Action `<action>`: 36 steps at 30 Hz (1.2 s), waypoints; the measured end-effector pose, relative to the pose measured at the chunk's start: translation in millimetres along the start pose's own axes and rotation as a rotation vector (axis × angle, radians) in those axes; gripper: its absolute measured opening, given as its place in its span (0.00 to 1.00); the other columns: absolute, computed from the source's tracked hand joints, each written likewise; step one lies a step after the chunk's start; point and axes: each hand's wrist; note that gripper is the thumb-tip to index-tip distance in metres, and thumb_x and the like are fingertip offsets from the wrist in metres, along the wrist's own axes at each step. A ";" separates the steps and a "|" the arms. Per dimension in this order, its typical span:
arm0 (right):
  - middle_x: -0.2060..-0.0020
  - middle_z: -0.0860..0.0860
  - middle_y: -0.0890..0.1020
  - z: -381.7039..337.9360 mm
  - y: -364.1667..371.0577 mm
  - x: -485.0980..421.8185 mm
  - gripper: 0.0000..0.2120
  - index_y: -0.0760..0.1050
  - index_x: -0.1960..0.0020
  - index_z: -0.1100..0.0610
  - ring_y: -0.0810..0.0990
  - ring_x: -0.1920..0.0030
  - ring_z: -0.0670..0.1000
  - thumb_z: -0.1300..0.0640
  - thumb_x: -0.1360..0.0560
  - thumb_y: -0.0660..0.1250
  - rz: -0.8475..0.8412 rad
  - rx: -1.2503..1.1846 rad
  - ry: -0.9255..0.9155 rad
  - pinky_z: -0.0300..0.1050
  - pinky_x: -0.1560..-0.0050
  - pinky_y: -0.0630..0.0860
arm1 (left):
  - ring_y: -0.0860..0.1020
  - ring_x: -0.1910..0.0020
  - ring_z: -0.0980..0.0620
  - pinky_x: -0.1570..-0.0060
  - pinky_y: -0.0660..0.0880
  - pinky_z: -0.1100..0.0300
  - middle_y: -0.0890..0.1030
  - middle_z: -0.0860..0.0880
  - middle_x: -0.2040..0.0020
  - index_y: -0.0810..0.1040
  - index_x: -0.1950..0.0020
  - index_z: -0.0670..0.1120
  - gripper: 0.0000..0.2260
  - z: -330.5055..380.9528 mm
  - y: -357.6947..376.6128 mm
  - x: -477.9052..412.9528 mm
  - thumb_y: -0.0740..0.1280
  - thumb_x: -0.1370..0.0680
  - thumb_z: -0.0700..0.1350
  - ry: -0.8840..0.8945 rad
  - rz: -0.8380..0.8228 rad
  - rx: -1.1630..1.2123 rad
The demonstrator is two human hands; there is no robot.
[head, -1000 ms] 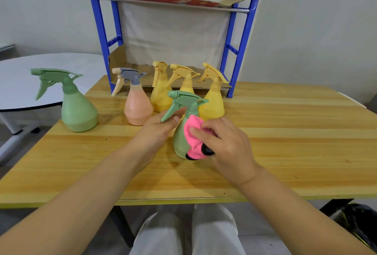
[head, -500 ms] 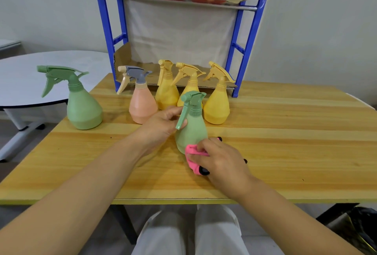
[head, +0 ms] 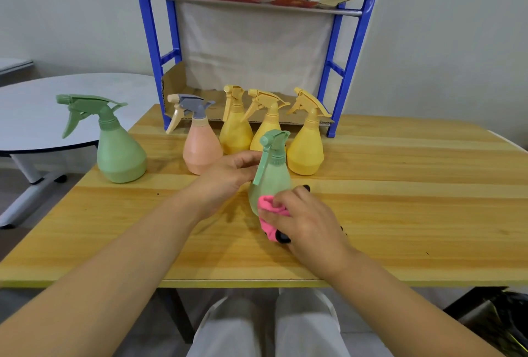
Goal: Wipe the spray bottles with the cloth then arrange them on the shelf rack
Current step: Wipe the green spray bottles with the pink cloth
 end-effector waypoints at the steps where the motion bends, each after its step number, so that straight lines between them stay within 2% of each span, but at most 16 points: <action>1: 0.57 0.53 0.78 1.4 0.4 3.5 0.18 0.81 0.47 0.54 0.70 0.57 0.52 0.66 0.36 0.74 -0.013 -0.008 -0.006 0.42 0.67 0.69 | 0.79 0.48 0.61 0.53 0.73 0.71 0.83 0.58 0.51 0.79 0.46 0.52 0.11 2.1 0.9 0.5 0.63 0.22 0.39 -0.006 0.008 -0.019; 4: 0.57 0.54 0.78 7.7 -4.3 8.8 0.19 0.81 0.47 0.55 0.71 0.56 0.53 0.68 0.36 0.73 0.055 -0.052 0.033 0.43 0.68 0.70 | 0.76 0.43 0.61 0.45 0.70 0.69 0.80 0.62 0.46 0.77 0.43 0.57 0.11 9.2 1.9 3.1 0.59 0.20 0.44 0.024 0.151 -0.068; 7: 0.56 0.55 0.79 12.5 -16.7 -0.1 0.13 0.82 0.47 0.57 0.73 0.56 0.54 0.65 0.31 0.72 0.258 -0.086 0.112 0.45 0.65 0.71 | 0.75 0.42 0.65 0.39 0.69 0.65 0.77 0.62 0.41 0.74 0.36 0.55 0.14 19.0 5.6 10.8 0.56 0.19 0.44 0.180 0.275 -0.018; 11: 0.56 0.55 0.79 15.2 -31.6 -32.6 0.11 0.82 0.47 0.59 0.74 0.55 0.53 0.61 0.29 0.72 0.501 -0.185 0.192 0.41 0.58 0.71 | 0.71 0.36 0.64 0.38 0.69 0.64 0.73 0.58 0.33 0.70 0.32 0.56 0.16 25.4 15.1 13.2 0.55 0.18 0.45 0.250 0.203 0.012; 13: 0.55 0.56 0.79 13.9 -30.4 -46.9 0.11 0.82 0.48 0.61 0.76 0.55 0.54 0.64 0.30 0.74 0.542 -0.243 0.208 0.42 0.57 0.73 | 0.72 0.37 0.64 0.41 0.70 0.67 0.76 0.59 0.36 0.72 0.33 0.58 0.16 25.9 18.9 12.5 0.55 0.18 0.46 0.230 0.177 0.036; 15: 0.55 0.56 0.80 13.1 -24.3 -54.4 0.11 0.82 0.49 0.61 0.77 0.54 0.54 0.65 0.32 0.74 0.529 -0.252 0.205 0.41 0.55 0.73 | 0.75 0.41 0.64 0.46 0.73 0.70 0.79 0.59 0.41 0.74 0.37 0.60 0.15 25.4 20.9 12.9 0.55 0.18 0.45 0.214 0.171 0.070; 17: 0.55 0.56 0.81 16.0 -18.9 -56.4 0.09 0.82 0.51 0.62 0.77 0.54 0.54 0.63 0.31 0.73 0.513 -0.252 0.199 0.39 0.55 0.74 | 0.76 0.42 0.63 0.47 0.73 0.70 0.81 0.58 0.42 0.75 0.38 0.59 0.16 25.1 20.6 13.0 0.54 0.18 0.44 0.207 0.170 0.082; 20: 0.56 0.55 0.81 24.5 -17.1 -57.1 0.07 0.82 0.53 0.61 0.78 0.55 0.53 0.60 0.30 0.71 0.527 -0.276 0.232 0.43 0.57 0.75 | 0.76 0.42 0.63 0.47 0.73 0.71 0.81 0.59 0.44 0.75 0.38 0.58 0.16 26.5 19.0 12.7 0.53 0.18 0.43 0.202 0.150 0.060; 24: 0.56 0.53 0.81 31.1 -15.6 -57.2 0.09 0.82 0.54 0.61 0.79 0.54 0.55 0.68 0.33 0.71 0.516 -0.365 0.328 0.50 0.56 0.77 | 0.76 0.43 0.65 0.45 0.72 0.71 0.81 0.63 0.46 0.74 0.39 0.59 0.16 29.0 18.5 13.6 0.53 0.18 0.43 0.198 0.123 0.022; 28: 0.56 0.51 0.81 32.6 -16.8 -61.6 0.15 0.82 0.54 0.60 0.79 0.54 0.52 0.73 0.36 0.70 0.489 -0.407 0.458 0.46 0.54 0.77 | 0.77 0.45 0.67 0.49 0.72 0.73 0.81 0.66 0.48 0.73 0.39 0.60 0.16 30.8 19.8 14.9 0.52 0.17 0.43 0.205 0.125 0.004; 32: 0.57 0.53 0.80 24.9 -16.2 -57.7 0.12 0.82 0.53 0.60 0.77 0.54 0.52 0.70 0.35 0.70 0.469 -0.325 0.410 0.44 0.57 0.75 | 0.76 0.41 0.63 0.42 0.71 0.65 0.79 0.59 0.41 0.72 0.37 0.61 0.17 25.9 21.3 13.0 0.52 0.17 0.44 0.208 0.147 -0.023; 36: 0.57 0.53 0.79 16.1 -11.0 -42.3 0.12 0.82 0.53 0.58 0.76 0.56 0.54 0.67 0.35 0.75 0.369 -0.189 0.296 0.47 0.65 0.75 | 0.75 0.40 0.60 0.37 0.71 0.58 0.79 0.57 0.41 0.72 0.38 0.64 0.17 24.2 21.4 12.4 0.51 0.17 0.45 0.217 0.146 -0.054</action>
Point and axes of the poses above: each hand's wrist, its own x-axis away from the middle knuckle, its own y-axis out of the palm, z = x × y
